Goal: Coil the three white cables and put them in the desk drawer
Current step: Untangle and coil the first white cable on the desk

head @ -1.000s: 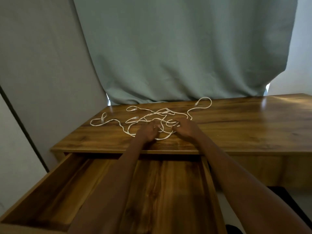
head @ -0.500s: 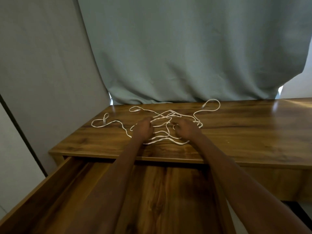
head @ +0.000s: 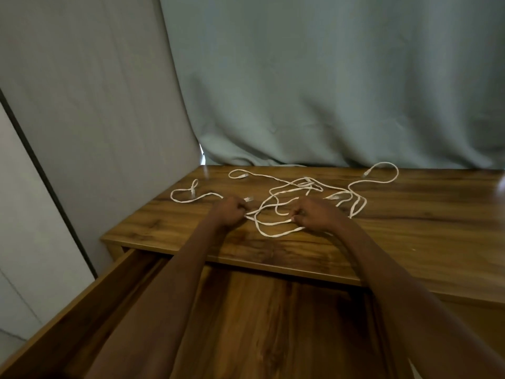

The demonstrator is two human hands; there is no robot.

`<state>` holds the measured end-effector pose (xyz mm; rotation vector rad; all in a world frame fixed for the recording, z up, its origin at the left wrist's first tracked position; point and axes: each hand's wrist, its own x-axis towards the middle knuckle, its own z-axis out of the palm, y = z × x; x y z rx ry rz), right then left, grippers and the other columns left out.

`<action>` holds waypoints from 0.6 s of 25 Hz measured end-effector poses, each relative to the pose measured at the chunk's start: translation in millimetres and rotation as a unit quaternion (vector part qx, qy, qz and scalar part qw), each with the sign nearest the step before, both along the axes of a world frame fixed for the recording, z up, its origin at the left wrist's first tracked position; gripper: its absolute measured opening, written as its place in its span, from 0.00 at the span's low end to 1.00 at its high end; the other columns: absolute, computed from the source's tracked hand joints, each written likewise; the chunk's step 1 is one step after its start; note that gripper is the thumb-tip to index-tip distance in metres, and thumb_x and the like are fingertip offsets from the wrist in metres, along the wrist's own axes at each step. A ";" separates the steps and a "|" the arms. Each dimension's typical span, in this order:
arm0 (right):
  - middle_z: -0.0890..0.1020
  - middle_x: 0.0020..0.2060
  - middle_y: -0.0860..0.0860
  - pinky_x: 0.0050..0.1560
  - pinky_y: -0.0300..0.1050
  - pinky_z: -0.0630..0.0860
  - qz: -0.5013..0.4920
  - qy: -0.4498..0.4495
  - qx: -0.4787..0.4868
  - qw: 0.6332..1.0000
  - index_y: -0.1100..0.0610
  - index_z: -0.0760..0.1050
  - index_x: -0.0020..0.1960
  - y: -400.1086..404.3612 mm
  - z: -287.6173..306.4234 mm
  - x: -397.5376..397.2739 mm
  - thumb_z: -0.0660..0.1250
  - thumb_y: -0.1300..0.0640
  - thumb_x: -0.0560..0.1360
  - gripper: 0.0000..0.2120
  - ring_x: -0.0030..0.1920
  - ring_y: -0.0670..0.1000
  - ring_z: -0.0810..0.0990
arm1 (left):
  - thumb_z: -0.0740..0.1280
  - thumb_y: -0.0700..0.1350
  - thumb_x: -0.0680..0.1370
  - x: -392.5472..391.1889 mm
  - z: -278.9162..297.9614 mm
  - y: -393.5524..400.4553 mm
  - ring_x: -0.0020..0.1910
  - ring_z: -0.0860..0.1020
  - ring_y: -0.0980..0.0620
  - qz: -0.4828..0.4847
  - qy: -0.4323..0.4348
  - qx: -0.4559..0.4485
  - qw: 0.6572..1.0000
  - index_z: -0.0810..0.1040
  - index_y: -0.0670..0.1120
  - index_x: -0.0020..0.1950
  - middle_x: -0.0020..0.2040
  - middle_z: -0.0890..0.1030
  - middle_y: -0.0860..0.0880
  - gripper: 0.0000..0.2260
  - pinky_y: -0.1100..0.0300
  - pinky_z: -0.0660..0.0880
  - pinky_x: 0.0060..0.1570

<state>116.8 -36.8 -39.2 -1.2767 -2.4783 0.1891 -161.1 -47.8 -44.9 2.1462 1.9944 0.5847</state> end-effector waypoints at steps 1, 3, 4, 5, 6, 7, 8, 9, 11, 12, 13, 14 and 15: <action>0.83 0.51 0.48 0.52 0.51 0.77 -0.027 -0.010 0.028 0.999 0.45 0.83 0.49 4.7 -2.1 6.3 0.66 0.49 0.76 0.07 0.54 0.53 0.80 | 0.64 0.45 0.77 0.6 1.3 0.8 0.59 0.78 0.48 -0.013 -0.001 -0.006 1.000 0.84 0.51 0.59 0.61 0.81 0.51 0.13 0.56 0.73 0.58; 0.81 0.54 0.50 0.54 0.50 0.75 -0.075 -0.030 0.100 0.992 0.45 0.82 0.52 12.6 -9.2 14.6 0.63 0.49 0.78 0.09 0.58 0.54 0.77 | 0.66 0.50 0.77 1.7 1.0 3.6 0.56 0.79 0.51 -0.036 -0.003 0.001 0.999 0.84 0.53 0.53 0.59 0.82 0.52 0.10 0.55 0.75 0.56; 0.80 0.56 0.50 0.56 0.52 0.73 -0.094 -0.045 0.128 0.986 0.44 0.81 0.54 16.2 -13.7 16.5 0.62 0.48 0.79 0.10 0.61 0.55 0.76 | 0.66 0.52 0.77 2.9 1.2 5.3 0.55 0.79 0.51 -0.045 -0.002 0.005 0.999 0.84 0.54 0.50 0.58 0.83 0.51 0.08 0.54 0.75 0.56; 0.79 0.59 0.49 0.59 0.53 0.73 -0.109 -0.059 0.145 0.982 0.44 0.80 0.56 18.8 -17.0 16.8 0.60 0.47 0.80 0.11 0.63 0.55 0.75 | 0.67 0.52 0.77 4.8 2.3 6.3 0.54 0.79 0.50 -0.052 0.003 0.003 0.999 0.83 0.55 0.47 0.58 0.83 0.51 0.06 0.54 0.76 0.55; 0.79 0.60 0.49 0.60 0.53 0.72 -0.120 -0.065 0.154 0.979 0.45 0.79 0.58 22.5 -19.5 17.5 0.59 0.46 0.80 0.12 0.63 0.55 0.75 | 0.67 0.51 0.77 7.7 3.4 8.7 0.55 0.79 0.50 -0.059 0.017 0.003 0.998 0.83 0.56 0.45 0.58 0.83 0.51 0.05 0.54 0.76 0.55; 0.78 0.61 0.49 0.59 0.53 0.73 -0.126 -0.062 0.154 0.978 0.46 0.79 0.59 24.7 -20.3 17.0 0.59 0.46 0.81 0.13 0.63 0.56 0.75 | 0.67 0.51 0.77 10.3 4.4 10.8 0.55 0.80 0.49 -0.056 0.041 0.009 0.998 0.83 0.55 0.45 0.59 0.83 0.51 0.05 0.54 0.76 0.54; 0.79 0.60 0.50 0.58 0.52 0.73 -0.127 -0.045 0.160 0.978 0.47 0.79 0.59 26.2 -20.2 15.7 0.59 0.47 0.81 0.13 0.62 0.56 0.76 | 0.67 0.52 0.78 13.0 4.6 13.6 0.54 0.80 0.48 -0.044 0.063 0.023 0.997 0.83 0.54 0.47 0.59 0.83 0.50 0.06 0.53 0.76 0.53; 0.79 0.59 0.50 0.56 0.52 0.74 -0.122 -0.014 0.174 0.977 0.48 0.79 0.58 26.5 -19.5 15.0 0.59 0.47 0.80 0.13 0.61 0.56 0.76 | 0.65 0.54 0.78 15.7 5.6 16.2 0.52 0.80 0.47 -0.027 0.071 0.047 0.996 0.82 0.52 0.50 0.57 0.83 0.49 0.08 0.52 0.77 0.52; 0.80 0.57 0.50 0.55 0.51 0.75 -0.096 0.060 0.222 0.968 0.49 0.79 0.57 22.4 -20.1 13.5 0.61 0.48 0.79 0.11 0.59 0.55 0.77 | 0.63 0.53 0.80 21.1 7.0 21.6 0.49 0.80 0.45 -0.003 0.037 0.115 0.993 0.80 0.49 0.54 0.52 0.84 0.47 0.11 0.50 0.76 0.50; 0.80 0.57 0.50 0.55 0.51 0.75 -0.079 0.081 0.239 0.964 0.50 0.79 0.58 20.5 -20.6 13.8 0.61 0.49 0.79 0.12 0.58 0.54 0.77 | 0.62 0.53 0.81 23.8 8.8 25.4 0.49 0.80 0.45 0.001 0.013 0.152 0.988 0.79 0.49 0.55 0.50 0.84 0.48 0.11 0.49 0.76 0.49; 0.80 0.58 0.50 0.56 0.51 0.75 -0.069 0.092 0.247 0.962 0.51 0.79 0.60 19.2 -21.3 13.4 0.61 0.49 0.79 0.13 0.58 0.54 0.77 | 0.61 0.53 0.81 26.9 11.9 27.3 0.47 0.81 0.45 0.001 -0.013 0.181 0.983 0.78 0.49 0.55 0.48 0.84 0.48 0.11 0.50 0.76 0.48; 0.79 0.60 0.51 0.59 0.51 0.74 -0.065 0.103 0.250 0.961 0.52 0.77 0.63 19.8 -20.6 13.3 0.61 0.49 0.80 0.15 0.60 0.54 0.77 | 0.60 0.54 0.81 30.6 17.7 28.3 0.45 0.81 0.45 -0.003 -0.042 0.206 0.978 0.78 0.49 0.53 0.46 0.84 0.49 0.12 0.50 0.76 0.45; 0.77 0.64 0.52 0.62 0.52 0.73 -0.069 0.119 0.242 0.960 0.52 0.74 0.68 21.4 -17.7 13.1 0.61 0.49 0.80 0.18 0.63 0.55 0.76 | 0.58 0.56 0.81 35.5 25.3 27.7 0.43 0.80 0.46 -0.012 -0.073 0.227 0.971 0.77 0.48 0.53 0.45 0.83 0.49 0.13 0.50 0.76 0.43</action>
